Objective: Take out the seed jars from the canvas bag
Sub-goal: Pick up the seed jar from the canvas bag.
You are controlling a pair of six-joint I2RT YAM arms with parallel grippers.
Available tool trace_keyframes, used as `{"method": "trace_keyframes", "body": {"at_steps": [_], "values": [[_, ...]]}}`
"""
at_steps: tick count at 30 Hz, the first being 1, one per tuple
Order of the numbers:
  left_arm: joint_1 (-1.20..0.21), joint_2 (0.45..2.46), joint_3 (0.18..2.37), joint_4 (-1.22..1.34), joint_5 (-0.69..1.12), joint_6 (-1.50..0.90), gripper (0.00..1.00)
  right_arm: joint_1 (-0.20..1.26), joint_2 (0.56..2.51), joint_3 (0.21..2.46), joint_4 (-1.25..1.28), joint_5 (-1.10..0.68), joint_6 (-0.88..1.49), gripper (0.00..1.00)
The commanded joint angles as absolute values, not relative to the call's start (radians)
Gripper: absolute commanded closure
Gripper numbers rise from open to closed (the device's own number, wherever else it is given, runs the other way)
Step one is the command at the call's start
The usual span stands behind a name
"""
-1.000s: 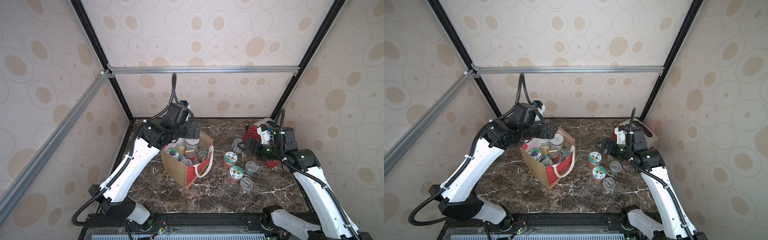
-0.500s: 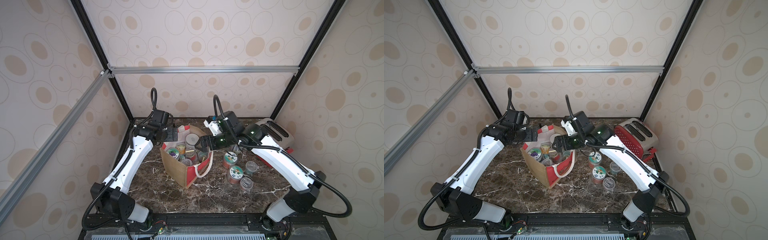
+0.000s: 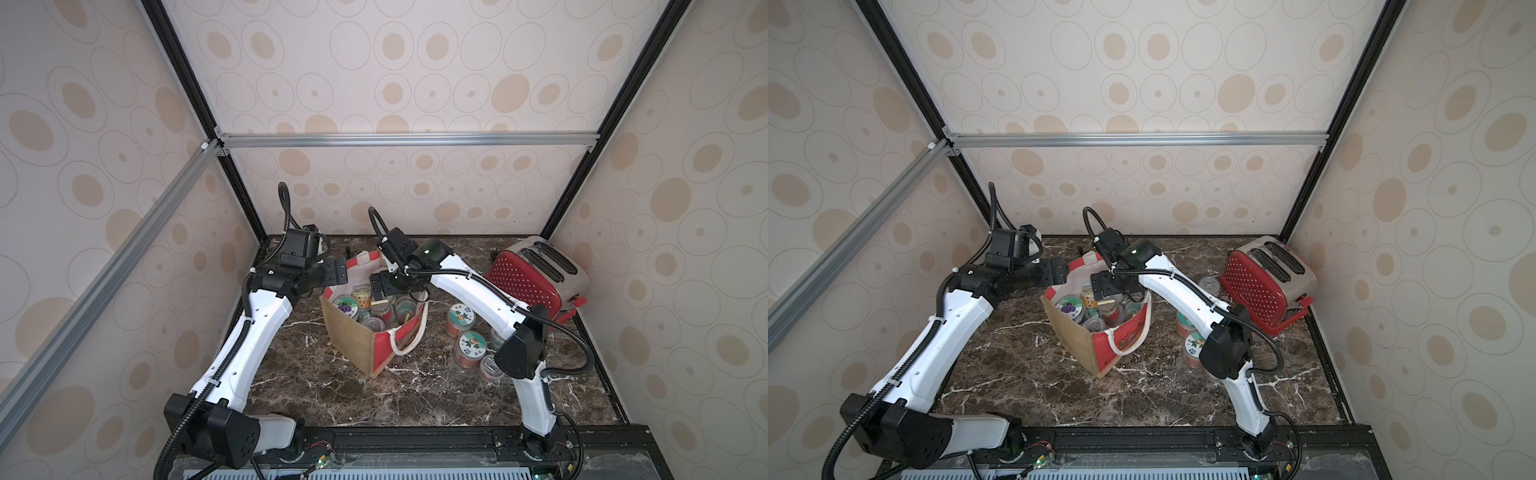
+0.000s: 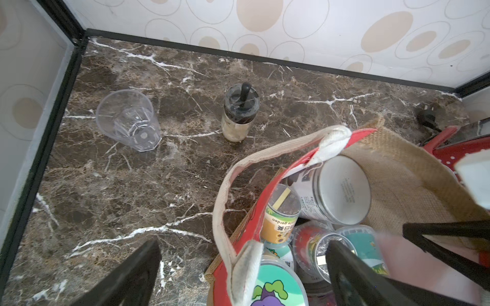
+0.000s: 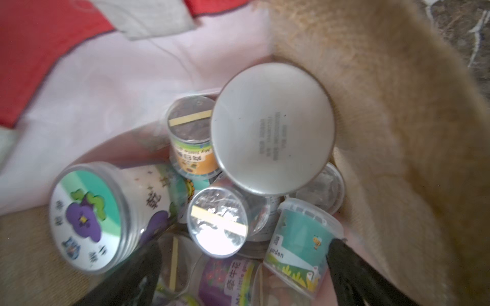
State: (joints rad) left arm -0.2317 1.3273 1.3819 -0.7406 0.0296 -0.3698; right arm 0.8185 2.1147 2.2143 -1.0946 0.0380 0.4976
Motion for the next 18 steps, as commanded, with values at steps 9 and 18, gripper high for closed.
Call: {"method": "trace_keyframes", "body": {"at_steps": [9,18], "values": [[-0.227,1.320,1.327,-0.695,0.097,-0.346,0.02,0.822,2.233,2.270,-1.028,0.178,0.565,0.00],[-0.227,1.302,1.312,-0.693,0.098,-0.341,0.02,0.821,2.334,2.362,-0.987,0.251,0.564,0.00]]}}
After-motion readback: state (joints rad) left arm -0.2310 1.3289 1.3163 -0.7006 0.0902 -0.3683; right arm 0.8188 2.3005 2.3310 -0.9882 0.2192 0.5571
